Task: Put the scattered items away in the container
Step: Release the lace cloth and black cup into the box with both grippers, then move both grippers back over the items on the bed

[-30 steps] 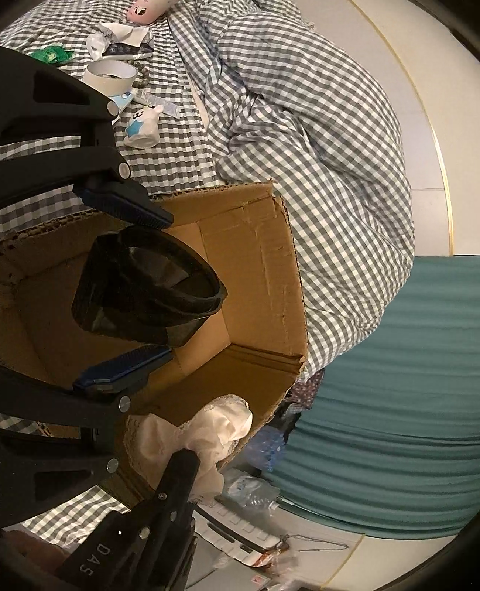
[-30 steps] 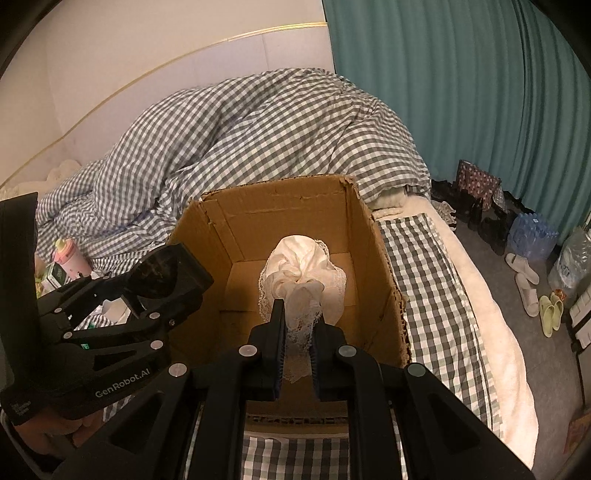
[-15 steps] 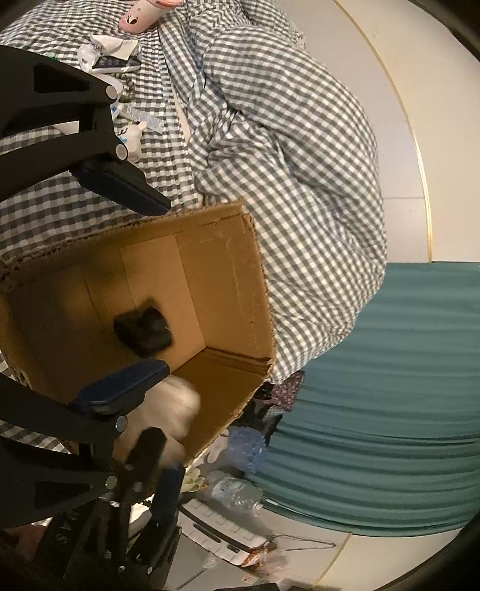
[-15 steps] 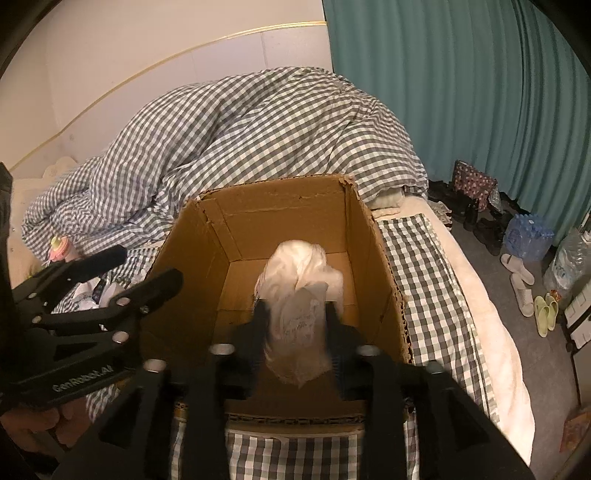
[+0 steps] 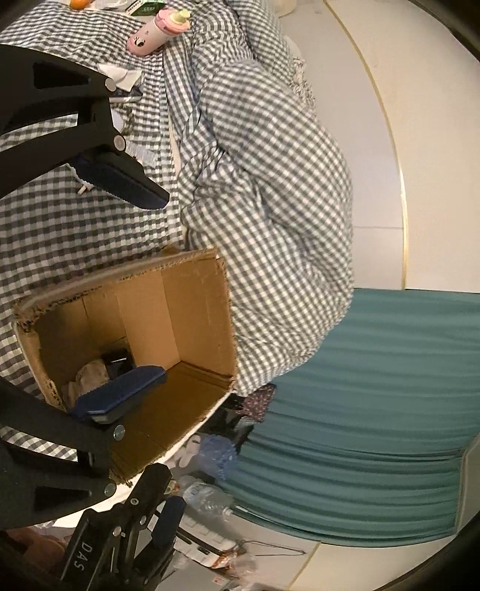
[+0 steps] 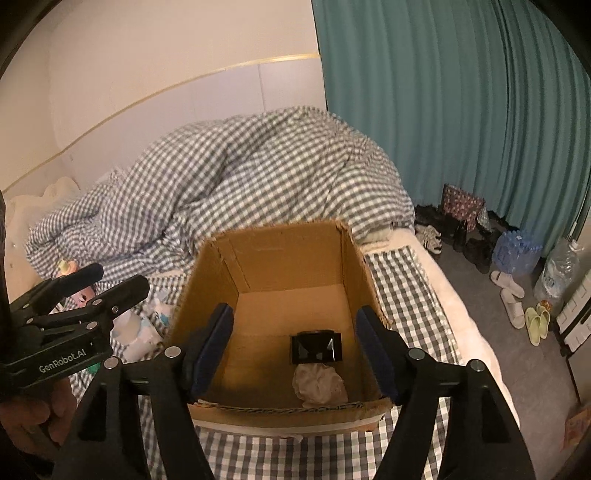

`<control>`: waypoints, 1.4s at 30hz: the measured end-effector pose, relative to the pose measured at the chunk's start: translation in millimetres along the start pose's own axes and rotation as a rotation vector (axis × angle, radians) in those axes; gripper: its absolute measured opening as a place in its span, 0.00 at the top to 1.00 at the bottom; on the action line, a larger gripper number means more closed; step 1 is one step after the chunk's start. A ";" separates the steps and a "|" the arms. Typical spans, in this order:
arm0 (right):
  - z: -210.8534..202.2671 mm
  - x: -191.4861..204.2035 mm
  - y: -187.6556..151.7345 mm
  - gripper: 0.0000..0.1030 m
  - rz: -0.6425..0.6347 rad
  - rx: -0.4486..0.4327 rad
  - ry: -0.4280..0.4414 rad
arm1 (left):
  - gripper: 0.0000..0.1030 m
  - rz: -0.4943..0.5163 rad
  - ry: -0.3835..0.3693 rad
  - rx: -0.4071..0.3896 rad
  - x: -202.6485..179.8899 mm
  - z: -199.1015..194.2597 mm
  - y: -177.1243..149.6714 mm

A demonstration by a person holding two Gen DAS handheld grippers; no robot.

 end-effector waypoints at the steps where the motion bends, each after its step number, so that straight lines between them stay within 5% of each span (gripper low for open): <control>1: -6.7 3.0 2.0 0.31 -0.002 -0.013 -0.001 | 0.13 -0.001 0.002 -0.008 1.8 -6.5 1.1; 22: -97.4 69.2 20.3 0.10 -0.029 -0.168 0.029 | 0.03 -0.088 0.097 -0.179 71.2 -133.0 4.7; 42: -124.9 158.1 32.8 0.00 -0.108 -0.237 0.114 | 0.00 -0.170 0.233 -0.255 167.6 -209.4 -2.2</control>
Point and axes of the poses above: each gripper's, at about its wrist camera, not at the fingertips, and z roughly the way its jaws point, x to its left, y to its top, the point moved 1 cm from there along z, roughly the way its jaws point, and after that the axes turned 6 degrees about -z, right-handed, at the moved point
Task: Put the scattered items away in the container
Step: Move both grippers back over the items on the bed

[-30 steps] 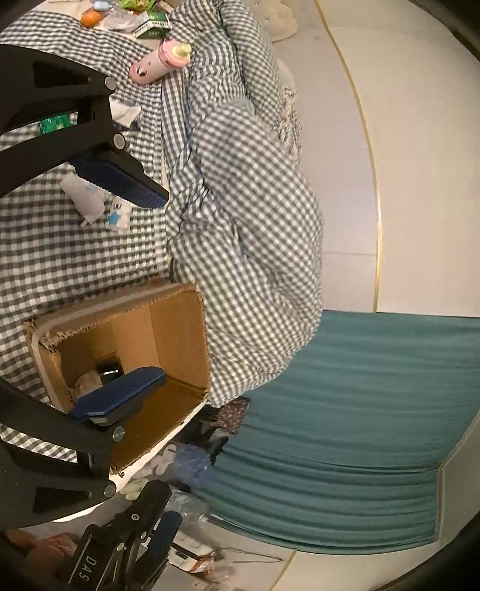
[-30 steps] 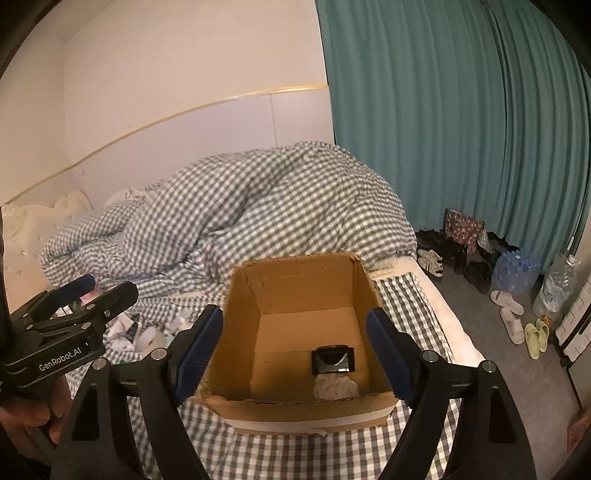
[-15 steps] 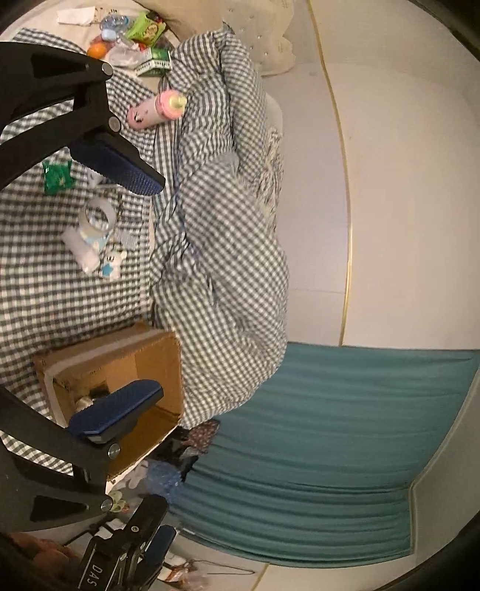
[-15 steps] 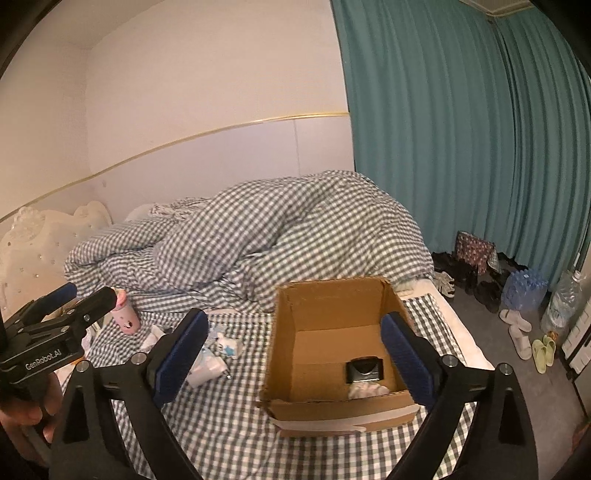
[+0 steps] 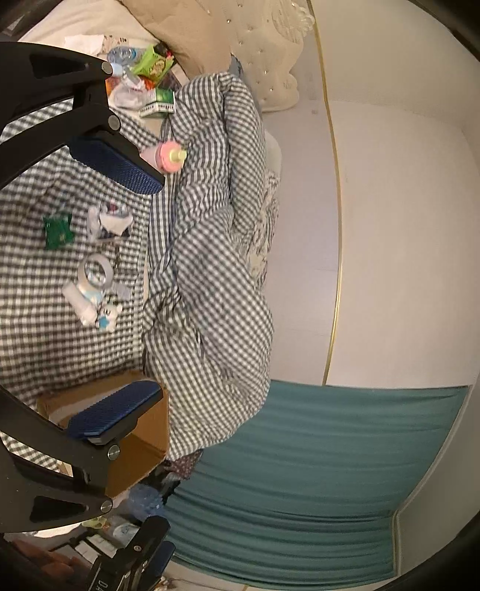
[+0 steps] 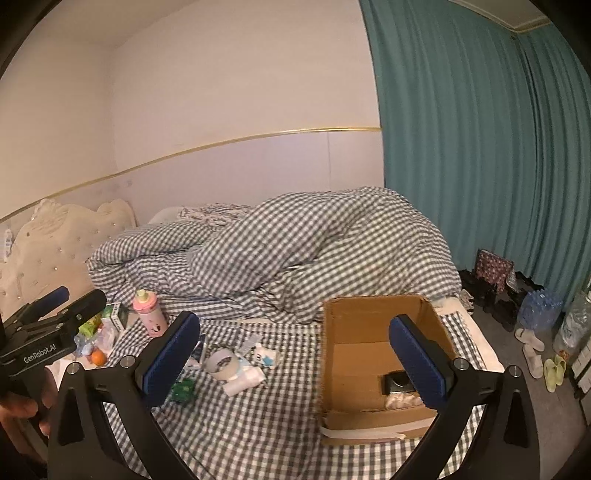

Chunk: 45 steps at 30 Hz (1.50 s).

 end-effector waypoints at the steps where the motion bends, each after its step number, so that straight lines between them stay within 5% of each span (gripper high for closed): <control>1: 0.1 5.3 1.8 0.00 -0.002 -0.002 0.004 | 0.00 -0.001 0.006 -0.002 4.0 -1.3 0.9; 21: 22.0 83.5 9.4 0.00 -0.069 0.007 0.108 | 0.00 -0.027 0.084 -0.017 70.1 -16.2 8.5; 45: 105.5 109.3 -30.9 0.00 -0.068 0.161 0.149 | 0.00 -0.038 0.110 0.127 96.0 62.3 -29.3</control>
Point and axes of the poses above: each gripper's, at about its wrist camera, not at the fingertips, and z roughly the way its jaws point, x to its left, y to its top, the point moved 1 cm from there along z, roughly the way its jaws point, and after that the axes turned 6 degrees about -z, right-handed, at the moved point
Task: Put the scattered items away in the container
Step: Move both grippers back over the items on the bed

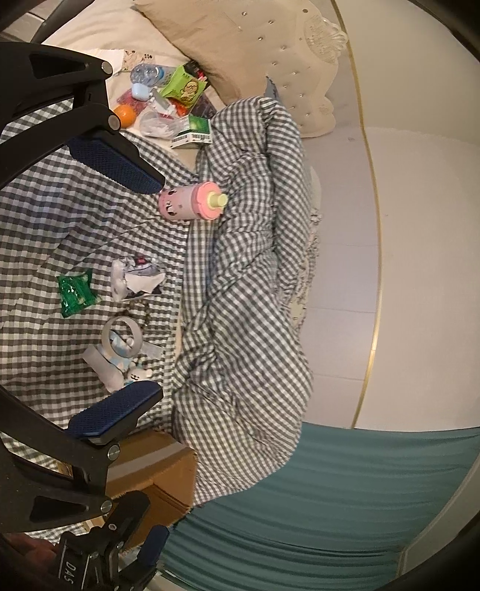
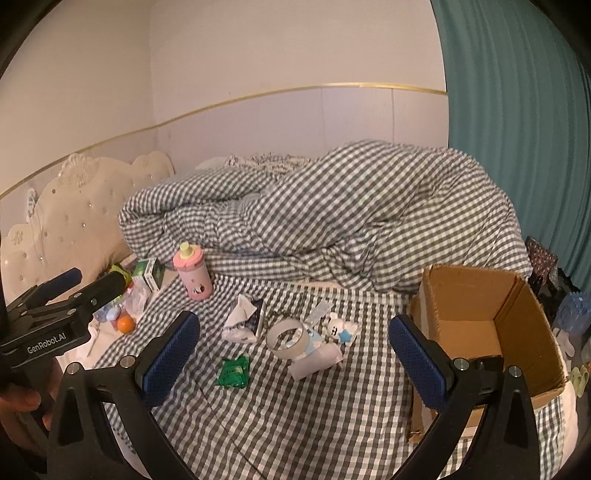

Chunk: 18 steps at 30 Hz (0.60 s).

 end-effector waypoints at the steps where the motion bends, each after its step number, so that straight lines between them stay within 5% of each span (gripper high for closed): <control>1: 6.5 -0.5 -2.6 0.00 0.001 0.012 0.002 | 0.00 -0.001 0.004 0.010 1.2 5.7 -2.4; 18: 96.8 -5.2 -49.0 0.00 0.038 0.167 0.030 | 0.00 -0.009 0.057 0.191 18.0 92.6 -51.5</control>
Point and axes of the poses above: each gripper's, at about its wrist camera, not at the fingertips, and z roughly the way its jaws point, x to its left, y to its top, the point moved 1 cm from there along z, roughly the way its jaws point, and after that the axes turned 6 degrees about -z, right-handed, at the moved point
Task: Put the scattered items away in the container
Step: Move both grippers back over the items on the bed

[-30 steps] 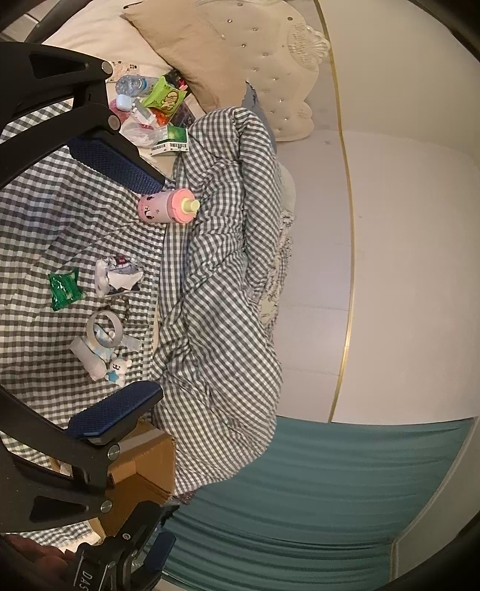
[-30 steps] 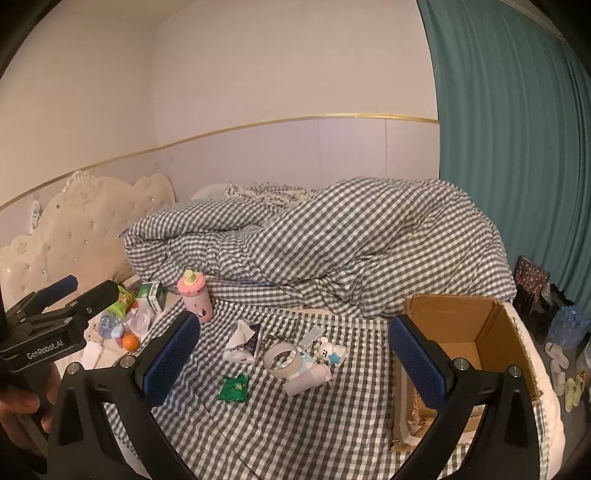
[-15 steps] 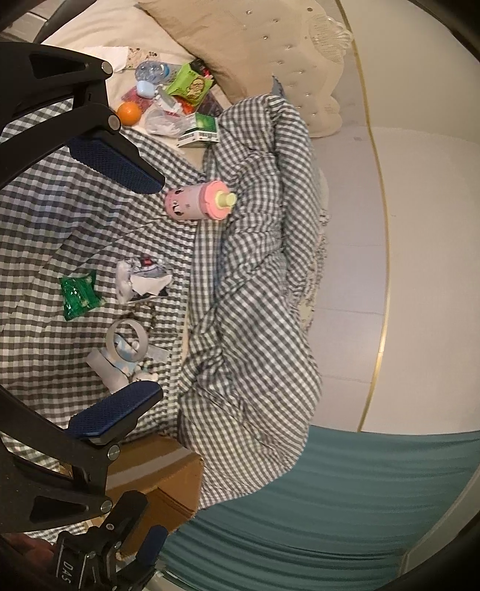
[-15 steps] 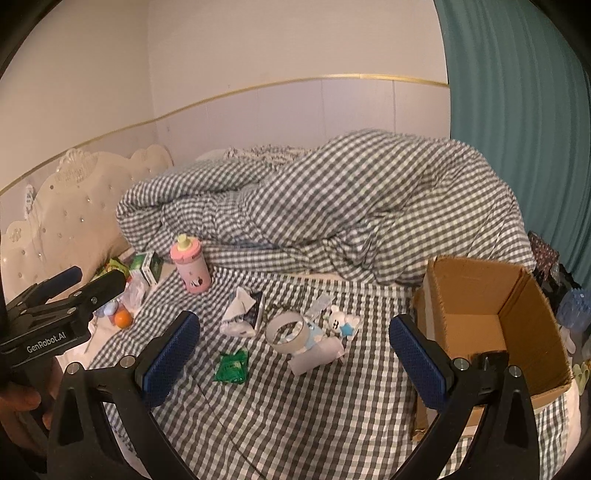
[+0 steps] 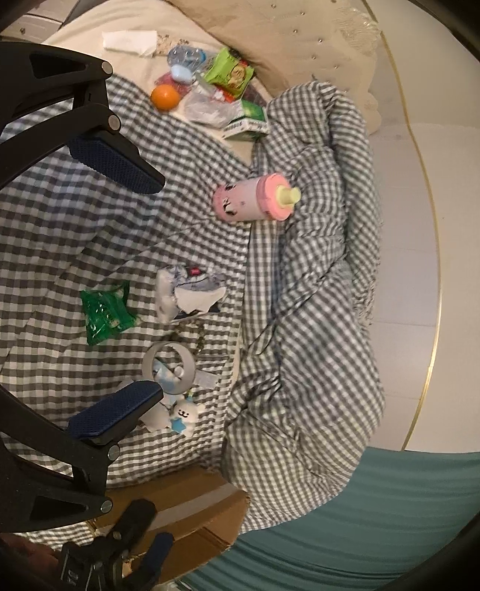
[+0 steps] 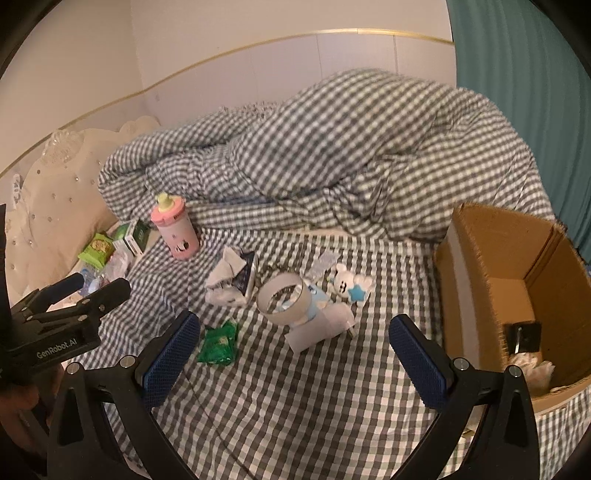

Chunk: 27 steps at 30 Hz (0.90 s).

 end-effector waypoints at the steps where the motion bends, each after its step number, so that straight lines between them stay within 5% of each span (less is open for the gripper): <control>1: 6.8 -1.2 -2.5 0.00 0.004 0.013 0.006 | 0.00 0.001 -0.002 0.003 -0.1 3.4 -1.9; 27: 124.3 -17.8 -50.8 0.05 0.056 0.222 0.017 | 0.00 0.029 0.002 0.179 0.9 117.3 -60.3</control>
Point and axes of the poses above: each gripper's, at about its wrist camera, not at the fingertips, and z roughly the way its jaws point, x to its left, y to its top, the point moved 1 cm from there along z, roughly the way its jaws point, and after that the axes turned 6 degrees about -z, right-handed, at the moved point
